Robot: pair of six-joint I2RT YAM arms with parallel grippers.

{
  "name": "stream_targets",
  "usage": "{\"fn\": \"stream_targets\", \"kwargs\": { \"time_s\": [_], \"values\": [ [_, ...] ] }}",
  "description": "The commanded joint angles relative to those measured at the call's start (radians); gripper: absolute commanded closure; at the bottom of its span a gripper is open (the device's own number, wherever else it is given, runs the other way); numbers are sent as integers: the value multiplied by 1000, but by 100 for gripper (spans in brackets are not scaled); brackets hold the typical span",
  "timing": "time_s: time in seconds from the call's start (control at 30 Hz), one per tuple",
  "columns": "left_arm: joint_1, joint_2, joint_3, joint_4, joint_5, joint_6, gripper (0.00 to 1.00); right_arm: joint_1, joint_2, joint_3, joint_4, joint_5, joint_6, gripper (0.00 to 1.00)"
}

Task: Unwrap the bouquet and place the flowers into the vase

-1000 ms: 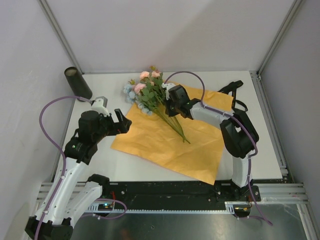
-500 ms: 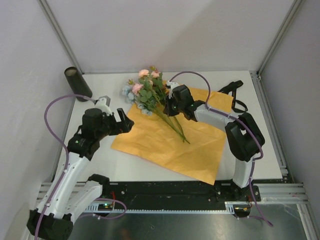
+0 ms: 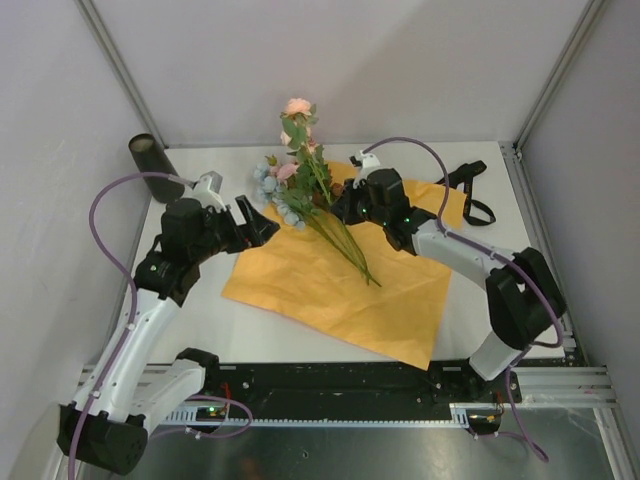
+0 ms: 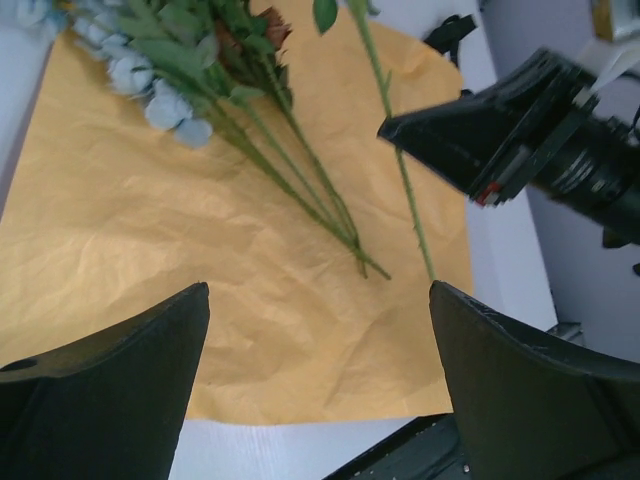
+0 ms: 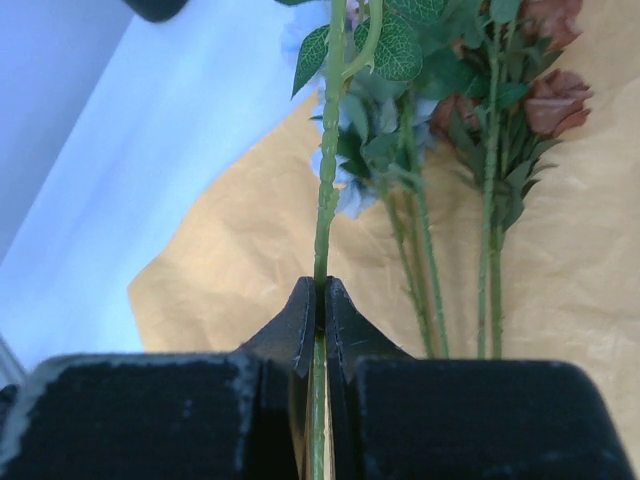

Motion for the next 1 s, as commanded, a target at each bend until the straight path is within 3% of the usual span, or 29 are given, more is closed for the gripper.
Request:
{"fn": "stream_targets", "kwargs": {
  "time_s": [0.0, 0.37, 0.63, 0.97],
  "values": [
    [5, 30, 46, 149, 88, -74, 6, 22, -136, -94, 166, -79, 81, 100],
    [-26, 71, -29, 518, 188, -219, 25, 130, -358, -309, 362, -135, 215, 100],
    [-87, 96, -44, 596, 194, -224, 36, 199, -390, -332, 424, -160, 244, 100],
    [-99, 132, -65, 610, 186, -223, 74, 238, -364, -332, 431, -157, 223, 100]
  ]
}}
